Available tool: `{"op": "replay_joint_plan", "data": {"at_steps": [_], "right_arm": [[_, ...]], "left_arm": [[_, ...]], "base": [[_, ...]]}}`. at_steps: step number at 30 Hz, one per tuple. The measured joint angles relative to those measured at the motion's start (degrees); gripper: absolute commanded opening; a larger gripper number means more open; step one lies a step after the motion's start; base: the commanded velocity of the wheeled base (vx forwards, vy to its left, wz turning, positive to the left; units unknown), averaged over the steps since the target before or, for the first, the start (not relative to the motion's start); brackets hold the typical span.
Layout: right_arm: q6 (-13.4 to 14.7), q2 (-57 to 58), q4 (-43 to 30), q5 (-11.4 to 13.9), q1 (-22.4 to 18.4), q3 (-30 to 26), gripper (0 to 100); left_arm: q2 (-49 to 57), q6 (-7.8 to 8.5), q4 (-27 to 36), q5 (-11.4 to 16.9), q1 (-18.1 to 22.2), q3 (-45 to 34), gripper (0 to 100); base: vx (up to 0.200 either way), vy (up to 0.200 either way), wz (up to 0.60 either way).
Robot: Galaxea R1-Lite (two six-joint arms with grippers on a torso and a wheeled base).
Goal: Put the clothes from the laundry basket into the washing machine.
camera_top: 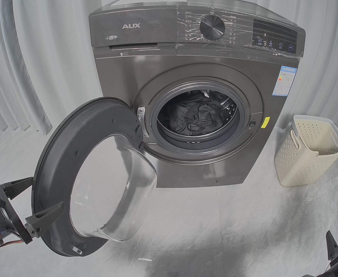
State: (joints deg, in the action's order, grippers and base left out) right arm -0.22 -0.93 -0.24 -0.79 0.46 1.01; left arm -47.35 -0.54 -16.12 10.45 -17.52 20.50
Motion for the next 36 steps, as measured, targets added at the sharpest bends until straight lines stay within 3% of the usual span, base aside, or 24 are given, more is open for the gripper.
{"op": "replay_joint_plan", "data": {"at_steps": [1,4,9,13,20,24,28,32,36], "right_arm": [[0.0,0.0,0.0,0.0,0.0,0.0,100],[0.0,0.0,0.0,0.0,0.0,0.0,100],[0.0,0.0,0.0,0.0,0.0,0.0,100],[0.0,0.0,0.0,0.0,-0.1,0.0,100],[0.0,0.0,0.0,0.0,0.0,0.0,100],[0.0,0.0,0.0,0.0,0.0,0.0,100],[0.0,0.0,0.0,0.0,0.0,0.0,100],[0.0,0.0,0.0,0.0,0.0,0.0,100],[0.0,0.0,0.0,0.0,0.0,0.0,100]], "left_arm": [[0.6,-0.91,0.0,-0.1,-2.2,0.2,100],[1.2,-1.60,0.2,-0.5,-4.7,0.2,100],[1.2,-1.76,0.4,-2.8,-3.9,0.1,100],[0.4,-1.69,0.5,-3.0,-3.1,0.0,100],[-4.4,-2.24,-1.0,-2.7,-8.4,1.5,100],[-8.1,-4.83,-5.5,-2.5,-12.0,3.7,100],[-10.5,-6.28,-8.8,-2.6,-13.3,4.7,100],[-11.0,-6.24,-8.9,-5.7,-12.9,4.8,100],[-10.3,-5.49,-8.6,-9.7,-9.6,3.8,100]], "base": [[0.000,0.000,0.00],[0.000,0.000,0.00],[0.000,0.000,0.00],[0.000,0.000,0.00],[0.000,0.000,0.00],[0.000,0.000,0.00],[0.000,0.000,0.00],[0.000,0.000,0.00],[0.000,0.000,0.00]]}}
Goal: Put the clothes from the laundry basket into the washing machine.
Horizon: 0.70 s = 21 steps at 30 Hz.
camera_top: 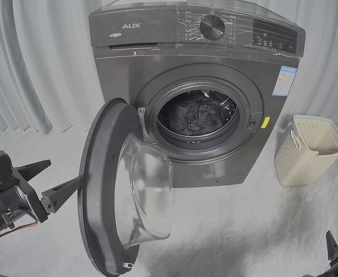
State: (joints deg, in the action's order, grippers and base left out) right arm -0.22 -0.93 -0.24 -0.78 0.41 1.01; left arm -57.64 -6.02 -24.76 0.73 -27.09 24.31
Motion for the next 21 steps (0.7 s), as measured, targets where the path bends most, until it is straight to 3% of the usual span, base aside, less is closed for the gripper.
{"op": "replay_joint_plan", "data": {"at_steps": [5,10,16,21], "right_arm": [[0.0,0.0,0.0,0.0,0.0,0.0,100],[0.0,0.0,0.0,0.0,0.0,0.0,100],[0.0,0.0,0.0,0.0,0.0,0.0,100],[0.0,0.0,0.0,0.0,0.0,0.0,100]], "left_arm": [[2.4,0.83,0.5,-1.5,4.6,-2.1,100],[3.1,1.32,0.7,-1.6,5.4,-4.7,100],[0.0,3.02,0.3,-1.3,2.9,-6.7,100],[-3.4,2.41,-0.5,-0.9,-1.7,-5.4,100]], "base": [[0.000,0.000,0.00],[0.000,0.000,0.00],[0.000,0.000,0.00],[0.000,0.000,0.00]]}}
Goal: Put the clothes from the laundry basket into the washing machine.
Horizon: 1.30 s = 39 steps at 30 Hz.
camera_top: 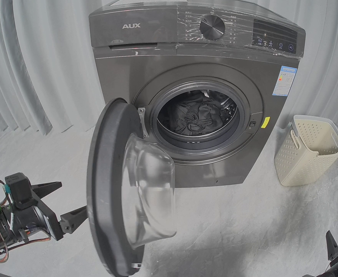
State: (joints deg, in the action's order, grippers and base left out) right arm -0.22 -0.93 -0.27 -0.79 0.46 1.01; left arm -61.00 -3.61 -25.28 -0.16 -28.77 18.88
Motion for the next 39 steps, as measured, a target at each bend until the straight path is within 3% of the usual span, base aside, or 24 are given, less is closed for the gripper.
{"op": "replay_joint_plan", "data": {"at_steps": [6,19,29,39], "right_arm": [[0.0,0.0,0.0,0.0,0.0,0.0,100],[0.0,0.0,0.0,0.0,0.0,0.0,100],[0.0,0.0,0.0,0.0,0.0,0.0,100],[0.0,0.0,0.0,0.0,0.0,0.0,100]], "left_arm": [[-6.3,-2.29,-5.4,0.5,-3.9,4.5,100],[-18.8,-3.06,-13.7,0.6,-5.2,10.7,100],[-32.6,-8.48,-21.9,-1.2,-5.4,22.2,100],[-37.5,-8.42,-21.7,-1.5,-6.6,25.1,100]], "base": [[0.000,0.000,0.00],[0.000,0.000,0.00],[0.000,0.000,0.00],[0.000,0.000,0.00]]}}
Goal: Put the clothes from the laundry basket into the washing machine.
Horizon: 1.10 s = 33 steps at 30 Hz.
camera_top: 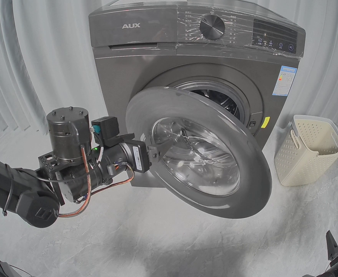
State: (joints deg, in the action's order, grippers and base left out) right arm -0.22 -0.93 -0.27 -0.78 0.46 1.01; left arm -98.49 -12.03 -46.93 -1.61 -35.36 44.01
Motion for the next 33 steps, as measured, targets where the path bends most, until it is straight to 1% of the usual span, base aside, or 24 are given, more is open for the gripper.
{"op": "replay_joint_plan", "data": {"at_steps": [5,7,14,18,21,24,27,30,33], "right_arm": [[0.0,0.0,0.0,0.0,0.0,0.0,100],[0.0,0.0,0.0,0.0,0.0,0.0,100],[0.0,0.0,0.0,0.0,0.0,0.0,100],[0.0,0.0,0.0,0.0,0.0,0.0,100],[0.0,0.0,0.0,0.0,0.0,0.0,100],[0.0,0.0,0.0,0.0,0.0,0.0,100],[0.0,0.0,0.0,0.0,0.0,0.0,100],[0.0,0.0,0.0,0.0,0.0,0.0,100],[0.0,0.0,0.0,0.0,0.0,0.0,100]], "left_arm": [[-3.0,-0.01,0.1,-0.2,-0.2,4.9,100],[-4.4,-0.01,0.2,-0.7,-0.1,7.6,100],[-11.8,-0.17,0.6,-3.9,0.5,19.2,100],[-15.8,-0.22,1.2,-6.2,1.0,24.3,100],[-17.9,-0.45,0.6,-7.1,1.5,26.3,100],[-18.5,-0.55,0.6,-7.3,1.6,25.8,100],[-17.6,-0.59,0.5,-7.4,1.5,23.1,100],[-14.3,-0.52,0.5,-7.3,0.9,17.7,100],[-8.9,-0.22,0.8,-7.3,0.1,10.4,100]], "base": [[0.000,0.000,0.00],[0.000,0.000,0.00],[0.000,0.000,0.00],[0.000,0.000,0.00],[0.000,0.000,0.00],[0.000,0.000,0.00],[0.000,0.000,0.00],[0.000,0.000,0.00],[0.000,0.000,0.00]]}}
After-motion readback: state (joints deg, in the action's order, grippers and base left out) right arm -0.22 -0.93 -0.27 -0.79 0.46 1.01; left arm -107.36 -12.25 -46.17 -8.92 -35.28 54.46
